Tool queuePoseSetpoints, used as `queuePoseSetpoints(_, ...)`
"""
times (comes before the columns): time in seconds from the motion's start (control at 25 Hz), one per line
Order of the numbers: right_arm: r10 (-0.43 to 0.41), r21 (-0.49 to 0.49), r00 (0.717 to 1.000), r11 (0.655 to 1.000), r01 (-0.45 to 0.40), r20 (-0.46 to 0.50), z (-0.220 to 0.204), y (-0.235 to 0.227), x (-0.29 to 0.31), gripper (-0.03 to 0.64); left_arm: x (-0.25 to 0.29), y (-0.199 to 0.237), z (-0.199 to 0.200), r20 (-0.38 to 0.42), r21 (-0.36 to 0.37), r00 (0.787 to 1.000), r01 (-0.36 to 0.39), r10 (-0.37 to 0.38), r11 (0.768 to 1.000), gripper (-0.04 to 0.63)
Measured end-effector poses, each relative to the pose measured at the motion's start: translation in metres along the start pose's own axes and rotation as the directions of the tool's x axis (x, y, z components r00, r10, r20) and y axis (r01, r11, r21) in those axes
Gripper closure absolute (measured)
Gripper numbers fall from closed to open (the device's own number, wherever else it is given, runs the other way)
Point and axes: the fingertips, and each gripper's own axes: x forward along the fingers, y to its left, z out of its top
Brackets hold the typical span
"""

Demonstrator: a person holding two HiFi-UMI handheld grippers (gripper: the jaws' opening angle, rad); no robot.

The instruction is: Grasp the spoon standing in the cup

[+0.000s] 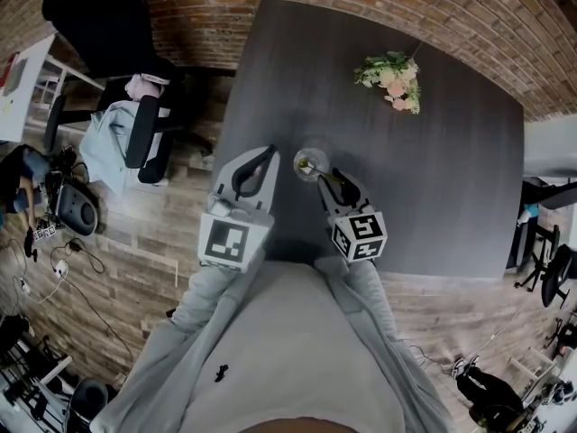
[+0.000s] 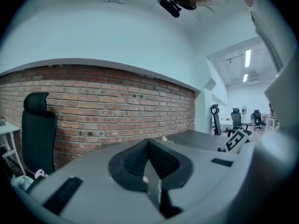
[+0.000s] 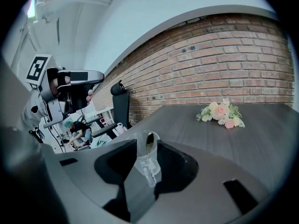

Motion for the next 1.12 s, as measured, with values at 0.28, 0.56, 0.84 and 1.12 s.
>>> queuePoseSetpoints(0.28,-0.017,0.001,1.000,1.000,0.017,0.010,-0.002,-0.002,0.002,0.491,0.000,0.003,0.004,-0.001,-0.022,1.000,-0.007,0.007,1.000,0.577)
queuePoseSetpoints(0.56,-0.047,0.035,0.999,0.998,0.046,0.021,-0.002,-0.008,-0.001,0.557,-0.001,0.003,0.005,-0.002,-0.015,1.000,-0.007,0.007,1.000,0.577)
queuePoseSetpoints(0.84,-0.043,0.045,0.999,0.998,0.041,0.029,0.002,-0.008,-0.001,0.582,0.002,0.003,0.005,-0.001,-0.016,1.000,-0.004,0.004,1.000,0.577)
queuePoseSetpoints(1.12,-0.054,0.045,0.996,0.998,0.051,0.070,0.011,-0.011,-0.006,0.597,0.003,0.002,0.006,0.001,-0.017,1.000,-0.005,0.005,1.000,0.577)
